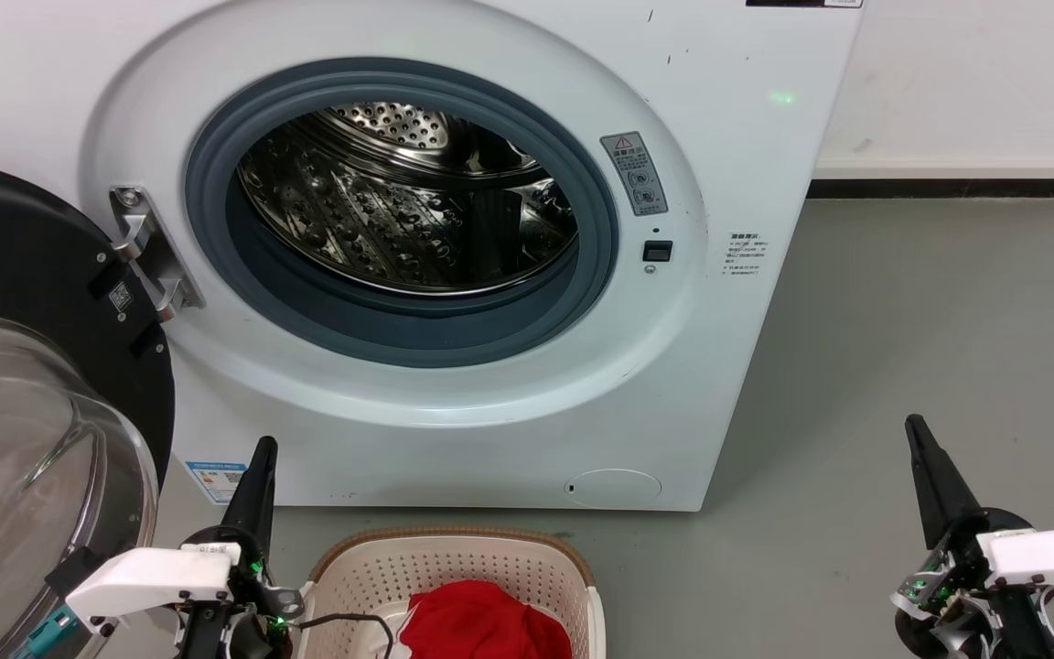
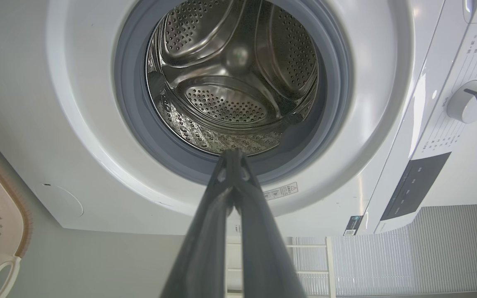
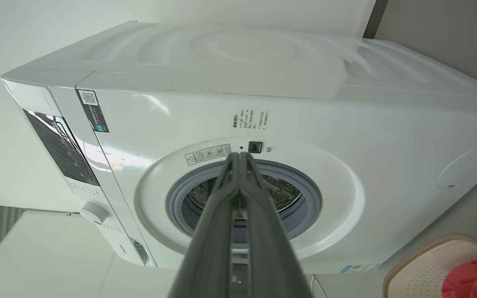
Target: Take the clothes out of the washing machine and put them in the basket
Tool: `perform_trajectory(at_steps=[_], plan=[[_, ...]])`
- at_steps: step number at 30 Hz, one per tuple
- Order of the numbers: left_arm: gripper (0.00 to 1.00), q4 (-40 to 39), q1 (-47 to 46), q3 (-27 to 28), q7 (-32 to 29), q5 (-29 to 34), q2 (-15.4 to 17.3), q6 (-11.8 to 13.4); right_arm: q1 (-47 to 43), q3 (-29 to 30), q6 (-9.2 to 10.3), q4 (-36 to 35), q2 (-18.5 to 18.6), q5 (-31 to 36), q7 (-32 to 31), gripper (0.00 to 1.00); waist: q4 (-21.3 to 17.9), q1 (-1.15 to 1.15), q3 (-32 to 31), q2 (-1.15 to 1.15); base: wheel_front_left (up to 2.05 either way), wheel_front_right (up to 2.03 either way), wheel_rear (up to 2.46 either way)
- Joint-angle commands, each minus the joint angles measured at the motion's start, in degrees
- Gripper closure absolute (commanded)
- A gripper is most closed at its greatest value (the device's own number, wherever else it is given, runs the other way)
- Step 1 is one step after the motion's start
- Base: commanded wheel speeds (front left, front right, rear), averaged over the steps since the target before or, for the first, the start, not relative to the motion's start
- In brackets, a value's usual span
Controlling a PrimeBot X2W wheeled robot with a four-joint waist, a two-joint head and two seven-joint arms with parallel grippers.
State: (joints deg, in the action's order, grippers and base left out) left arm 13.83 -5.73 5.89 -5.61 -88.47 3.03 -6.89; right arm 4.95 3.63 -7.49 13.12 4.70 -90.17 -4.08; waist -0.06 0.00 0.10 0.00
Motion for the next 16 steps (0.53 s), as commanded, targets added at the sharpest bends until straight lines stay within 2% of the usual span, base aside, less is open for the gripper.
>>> perform_trajectory(at_steps=[1,9,16], plan=[[1.00,0.1,-0.6,0.3,-0.3,-1.1,-0.1,-0.4,1.1,0.2,0.00,0.3,-0.1,-1.1,-0.2,1.00,0.0,0.00,0.0,0.00,0.00,0.00,0.00],[1.00,0.3,-0.8,0.9,-1.1,-4.0,-0.2,-0.8,1.4,0.7,0.00,0.9,-0.2,-4.2,-0.7,1.00,0.1,0.00,0.1,0.00,0.00,0.00,0.00],[1.00,0.3,-0.7,0.8,-1.1,-4.0,-0.2,-0.7,1.4,0.9,0.00,0.9,-0.3,-4.0,-0.9,1.00,0.1,0.00,0.1,0.00,0.00,0.00,0.00]])
